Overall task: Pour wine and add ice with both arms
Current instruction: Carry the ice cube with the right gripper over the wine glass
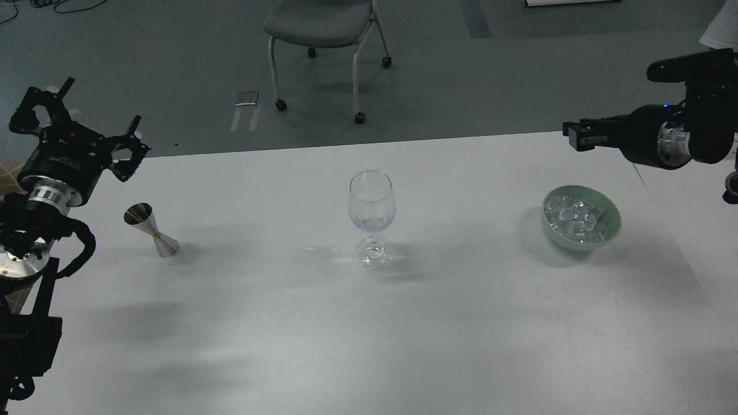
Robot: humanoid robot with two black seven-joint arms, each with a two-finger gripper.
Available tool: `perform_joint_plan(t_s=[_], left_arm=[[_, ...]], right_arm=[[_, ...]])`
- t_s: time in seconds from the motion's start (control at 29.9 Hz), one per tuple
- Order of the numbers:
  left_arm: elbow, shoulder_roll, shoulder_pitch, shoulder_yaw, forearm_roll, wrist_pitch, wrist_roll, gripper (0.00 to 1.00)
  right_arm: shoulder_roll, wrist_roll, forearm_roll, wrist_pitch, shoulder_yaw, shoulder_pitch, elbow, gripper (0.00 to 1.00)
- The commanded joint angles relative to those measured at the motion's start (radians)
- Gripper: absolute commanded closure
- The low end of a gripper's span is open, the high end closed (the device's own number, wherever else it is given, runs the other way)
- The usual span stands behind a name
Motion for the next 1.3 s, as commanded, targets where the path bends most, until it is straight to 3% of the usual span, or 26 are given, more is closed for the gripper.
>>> perform_joint_plan(t_s=[0.0,0.27,0.5,0.67,1.0,1.27], left_arm=[[0.000,0.002,0.000,-0.001,0.000,-0.001,0.000,0.02],[0.000,0.006,0.000,-0.009,0.000,-0.004,0.000,0.02],[-0.006,0.011,0.000,-0.010,0.000,0.000,0.000,0.02],[-0.010,0.023,0.000,-0.012,0.000,0.002,0.000,0.02],[-0.010,0.029,0.000,-0.010,-0.001,0.002,0.000,0.02],[-0.010,0.023,0.000,-0.010,-0.001,0.002,0.000,0.02]], right_arm=[[-0.002,-0.009,0.000,-0.003,0.013,0.059,0.058,0.90],[0.039,-0.012,0.000,-0.003,0.107,0.107,0.106,0.90],[0.191,-0.010,0.008,-0.002,0.249,0.096,0.121,0.90],[0.281,-0.010,0.010,0.005,0.238,0.088,0.135,0.89],[0.303,-0.010,0.008,0.043,0.232,0.013,0.169,0.87],[0.399,-0.015,0.004,0.046,0.229,-0.004,0.166,0.86]])
